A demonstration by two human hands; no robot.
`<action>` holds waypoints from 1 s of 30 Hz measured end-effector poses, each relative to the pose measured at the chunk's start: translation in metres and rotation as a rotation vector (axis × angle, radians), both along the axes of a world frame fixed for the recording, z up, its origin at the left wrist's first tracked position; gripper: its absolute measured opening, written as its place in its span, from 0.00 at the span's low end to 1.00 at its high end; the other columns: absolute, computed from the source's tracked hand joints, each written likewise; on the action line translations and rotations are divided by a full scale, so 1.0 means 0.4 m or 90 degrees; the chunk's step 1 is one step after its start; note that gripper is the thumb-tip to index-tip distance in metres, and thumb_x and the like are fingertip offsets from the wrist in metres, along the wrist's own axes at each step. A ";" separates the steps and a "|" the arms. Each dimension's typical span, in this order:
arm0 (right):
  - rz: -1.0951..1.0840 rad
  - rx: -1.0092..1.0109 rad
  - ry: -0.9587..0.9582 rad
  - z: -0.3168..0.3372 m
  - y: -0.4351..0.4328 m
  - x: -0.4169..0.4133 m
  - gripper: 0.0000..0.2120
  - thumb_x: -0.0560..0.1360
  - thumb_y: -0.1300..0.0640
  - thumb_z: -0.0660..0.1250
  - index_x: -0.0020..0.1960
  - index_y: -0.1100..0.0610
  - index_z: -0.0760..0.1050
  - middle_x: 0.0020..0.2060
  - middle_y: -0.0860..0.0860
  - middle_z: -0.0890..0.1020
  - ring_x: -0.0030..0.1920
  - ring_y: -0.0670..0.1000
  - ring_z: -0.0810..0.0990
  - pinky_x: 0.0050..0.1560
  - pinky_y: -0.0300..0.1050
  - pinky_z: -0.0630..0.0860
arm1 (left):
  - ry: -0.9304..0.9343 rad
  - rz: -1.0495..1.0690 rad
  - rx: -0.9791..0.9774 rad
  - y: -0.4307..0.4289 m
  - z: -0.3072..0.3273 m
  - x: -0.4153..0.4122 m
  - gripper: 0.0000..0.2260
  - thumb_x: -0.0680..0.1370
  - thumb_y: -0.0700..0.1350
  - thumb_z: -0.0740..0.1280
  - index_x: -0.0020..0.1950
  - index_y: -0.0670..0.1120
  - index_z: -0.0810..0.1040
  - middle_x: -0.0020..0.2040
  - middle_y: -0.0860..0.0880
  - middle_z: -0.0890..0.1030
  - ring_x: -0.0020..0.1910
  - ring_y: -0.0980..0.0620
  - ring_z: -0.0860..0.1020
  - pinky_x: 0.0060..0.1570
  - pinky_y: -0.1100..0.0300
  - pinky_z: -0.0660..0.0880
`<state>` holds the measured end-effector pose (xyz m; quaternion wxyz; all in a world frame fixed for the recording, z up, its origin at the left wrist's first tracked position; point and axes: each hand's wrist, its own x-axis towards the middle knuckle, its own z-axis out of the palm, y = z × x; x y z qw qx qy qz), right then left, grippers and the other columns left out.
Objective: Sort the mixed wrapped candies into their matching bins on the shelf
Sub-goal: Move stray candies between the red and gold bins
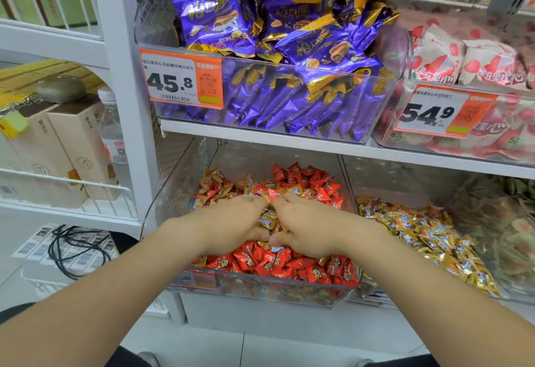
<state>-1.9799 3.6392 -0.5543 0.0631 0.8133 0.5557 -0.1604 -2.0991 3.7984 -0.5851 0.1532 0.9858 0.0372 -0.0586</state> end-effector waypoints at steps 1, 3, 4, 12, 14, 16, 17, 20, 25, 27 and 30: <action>0.003 0.010 -0.005 0.004 -0.001 0.001 0.25 0.82 0.41 0.67 0.67 0.59 0.69 0.53 0.52 0.69 0.60 0.59 0.76 0.55 0.50 0.72 | -0.009 0.000 0.011 -0.002 -0.007 0.002 0.18 0.82 0.60 0.66 0.61 0.49 0.68 0.54 0.47 0.77 0.55 0.45 0.76 0.56 0.43 0.75; 0.015 0.047 -0.017 0.014 -0.005 0.007 0.22 0.82 0.42 0.67 0.63 0.60 0.72 0.51 0.54 0.76 0.57 0.59 0.77 0.53 0.51 0.74 | -0.042 0.002 0.006 -0.004 -0.015 0.003 0.15 0.83 0.61 0.64 0.60 0.53 0.66 0.52 0.48 0.78 0.51 0.45 0.77 0.52 0.42 0.76; 0.016 0.070 -0.016 0.019 -0.010 0.011 0.20 0.82 0.43 0.67 0.62 0.59 0.73 0.47 0.53 0.77 0.55 0.58 0.77 0.53 0.52 0.74 | -0.059 0.003 -0.003 -0.003 -0.016 0.003 0.13 0.83 0.61 0.63 0.58 0.55 0.65 0.48 0.49 0.78 0.48 0.45 0.77 0.50 0.43 0.76; -0.111 0.242 0.127 0.043 -0.039 0.043 0.13 0.84 0.47 0.66 0.65 0.52 0.79 0.26 0.44 0.79 0.30 0.41 0.76 0.36 0.40 0.70 | -0.140 0.074 -0.049 0.011 0.011 0.015 0.09 0.84 0.55 0.64 0.49 0.51 0.72 0.38 0.53 0.76 0.36 0.56 0.73 0.46 0.49 0.74; -0.204 0.280 0.234 0.055 -0.046 0.050 0.10 0.84 0.49 0.66 0.63 0.52 0.78 0.20 0.43 0.74 0.22 0.43 0.71 0.27 0.36 0.69 | -0.136 0.091 -0.054 0.015 0.018 0.014 0.06 0.83 0.51 0.64 0.50 0.52 0.77 0.36 0.53 0.78 0.32 0.57 0.73 0.49 0.50 0.76; -0.291 0.302 0.336 0.071 -0.058 0.047 0.09 0.84 0.49 0.66 0.61 0.52 0.77 0.21 0.44 0.69 0.24 0.48 0.70 0.26 0.39 0.69 | -0.131 0.083 -0.062 0.015 0.025 0.013 0.05 0.84 0.50 0.65 0.54 0.55 0.81 0.33 0.53 0.79 0.29 0.55 0.75 0.49 0.50 0.78; -0.313 0.305 0.357 0.079 -0.064 0.041 0.08 0.84 0.49 0.67 0.59 0.52 0.78 0.23 0.46 0.68 0.25 0.49 0.70 0.26 0.40 0.69 | -0.120 0.074 -0.064 0.012 0.027 0.011 0.06 0.84 0.51 0.65 0.57 0.56 0.81 0.33 0.53 0.78 0.29 0.55 0.75 0.48 0.50 0.78; -0.338 0.309 0.343 0.093 -0.074 0.026 0.10 0.80 0.49 0.68 0.50 0.55 0.82 0.29 0.52 0.69 0.25 0.53 0.71 0.25 0.40 0.67 | -0.054 0.056 -0.042 0.001 0.024 0.006 0.13 0.84 0.54 0.65 0.68 0.56 0.77 0.37 0.53 0.79 0.39 0.55 0.77 0.49 0.52 0.75; -0.345 0.312 0.370 0.096 -0.082 0.021 0.09 0.77 0.50 0.67 0.41 0.52 0.82 0.28 0.50 0.71 0.23 0.51 0.71 0.28 0.43 0.69 | -0.020 0.049 -0.031 -0.007 0.011 0.015 0.19 0.84 0.57 0.63 0.74 0.53 0.70 0.46 0.48 0.82 0.49 0.45 0.81 0.54 0.45 0.78; -0.339 0.306 0.371 0.096 -0.082 0.022 0.11 0.77 0.50 0.67 0.39 0.53 0.82 0.25 0.47 0.69 0.23 0.50 0.71 0.29 0.42 0.70 | 0.012 0.051 -0.021 -0.012 0.009 0.025 0.21 0.84 0.58 0.63 0.75 0.51 0.68 0.43 0.50 0.79 0.50 0.44 0.81 0.54 0.44 0.78; -0.319 0.290 0.262 0.088 -0.079 0.025 0.13 0.74 0.48 0.70 0.42 0.58 0.84 0.23 0.50 0.73 0.23 0.49 0.69 0.24 0.38 0.70 | 0.045 0.081 -0.003 -0.027 0.004 0.037 0.19 0.85 0.58 0.63 0.66 0.45 0.70 0.41 0.49 0.75 0.49 0.42 0.79 0.51 0.45 0.77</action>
